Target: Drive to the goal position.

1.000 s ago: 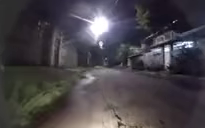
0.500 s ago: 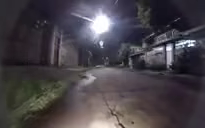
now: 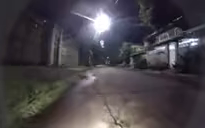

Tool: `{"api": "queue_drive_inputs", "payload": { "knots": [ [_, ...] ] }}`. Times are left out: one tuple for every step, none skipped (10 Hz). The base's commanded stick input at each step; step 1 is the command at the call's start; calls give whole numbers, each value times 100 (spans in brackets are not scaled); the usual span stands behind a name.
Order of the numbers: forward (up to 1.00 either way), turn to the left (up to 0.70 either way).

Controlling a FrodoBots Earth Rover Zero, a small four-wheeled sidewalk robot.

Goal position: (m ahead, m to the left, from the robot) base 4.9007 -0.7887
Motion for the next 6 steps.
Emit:
{"api": "queue_drive_inputs", "payload": {
  "knots": [
    [50, 0],
    [50, 0],
    [50, 0],
    [50, 0],
    [50, 0],
    [50, 0]
  ]
}}
